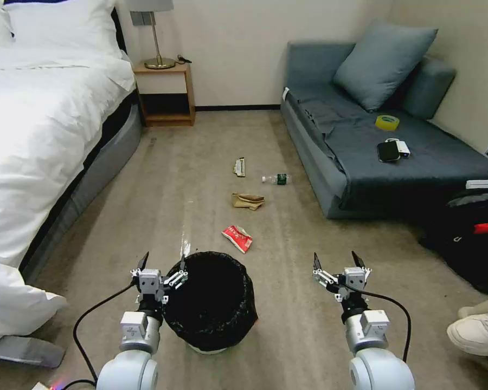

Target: Pick up the trash bin, then pick up the garbage on the floor and place it into the trash bin.

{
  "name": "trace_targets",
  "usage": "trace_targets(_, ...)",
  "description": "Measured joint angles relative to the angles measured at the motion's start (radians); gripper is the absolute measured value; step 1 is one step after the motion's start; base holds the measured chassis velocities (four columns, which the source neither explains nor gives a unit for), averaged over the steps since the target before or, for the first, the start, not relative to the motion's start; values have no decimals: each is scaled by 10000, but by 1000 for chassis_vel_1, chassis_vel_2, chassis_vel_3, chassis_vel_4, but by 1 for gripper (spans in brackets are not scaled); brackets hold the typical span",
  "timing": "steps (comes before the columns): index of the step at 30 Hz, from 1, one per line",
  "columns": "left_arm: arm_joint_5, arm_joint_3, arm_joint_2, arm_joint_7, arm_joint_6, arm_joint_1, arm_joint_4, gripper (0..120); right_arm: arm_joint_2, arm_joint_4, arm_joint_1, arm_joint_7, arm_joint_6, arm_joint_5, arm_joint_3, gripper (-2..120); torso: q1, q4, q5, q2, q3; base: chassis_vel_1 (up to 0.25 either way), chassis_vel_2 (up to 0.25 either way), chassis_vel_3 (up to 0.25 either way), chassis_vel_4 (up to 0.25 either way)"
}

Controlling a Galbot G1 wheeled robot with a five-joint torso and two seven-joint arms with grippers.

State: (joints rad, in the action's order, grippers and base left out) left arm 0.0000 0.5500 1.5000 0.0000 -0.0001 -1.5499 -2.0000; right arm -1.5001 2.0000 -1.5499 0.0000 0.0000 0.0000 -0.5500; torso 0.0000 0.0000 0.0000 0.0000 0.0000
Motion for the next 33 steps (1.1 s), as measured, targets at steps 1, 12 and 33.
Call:
trace_targets(1, 0, 0, 0, 0, 0, 0, 0, 100, 0, 0, 0, 0, 0, 0, 0, 100, 0, 0, 0, 0, 0, 0, 0, 0, 0)
trace_targets(12, -2397, 740, -421, 592, 1898, -61, -927, 100, -1080, 986, -1487, 1664, 244, -658, -919, 100, 0, -4, 5, 1, -2, 0, 0, 0, 0)
trace_targets(33, -4525, 473, -852, -1502, 5797, 135, -1372, 100, -565, 1157, -1524, 1468, 302, -139, -794, 100, 0, 0, -1, 0, 0, 0, 0, 0, 0)
